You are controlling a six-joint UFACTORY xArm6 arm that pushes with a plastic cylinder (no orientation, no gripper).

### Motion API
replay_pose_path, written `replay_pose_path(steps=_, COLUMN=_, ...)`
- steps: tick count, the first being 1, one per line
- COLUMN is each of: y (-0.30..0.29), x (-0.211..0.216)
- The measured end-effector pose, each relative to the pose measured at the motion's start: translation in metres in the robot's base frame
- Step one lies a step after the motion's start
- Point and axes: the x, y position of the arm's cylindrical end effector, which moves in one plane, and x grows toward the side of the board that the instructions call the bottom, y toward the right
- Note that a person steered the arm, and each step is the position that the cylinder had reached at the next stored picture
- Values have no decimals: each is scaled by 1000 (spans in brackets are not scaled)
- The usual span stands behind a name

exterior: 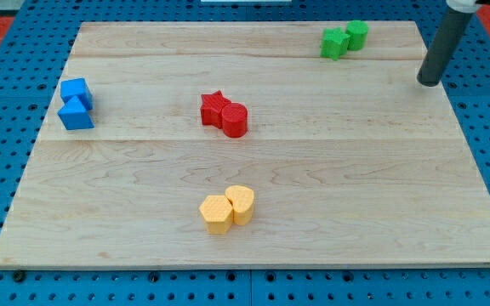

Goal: Push the green blocks slightly to the left

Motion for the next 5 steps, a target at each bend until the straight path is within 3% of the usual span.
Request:
replay_pose_path(steps=1, y=13, x=-27)
replay_pose_path(steps=3, y=49, x=-127)
replay_pose_path(steps=4, y=14, x=-139)
replay_pose_path(steps=5, y=-101, x=-126)
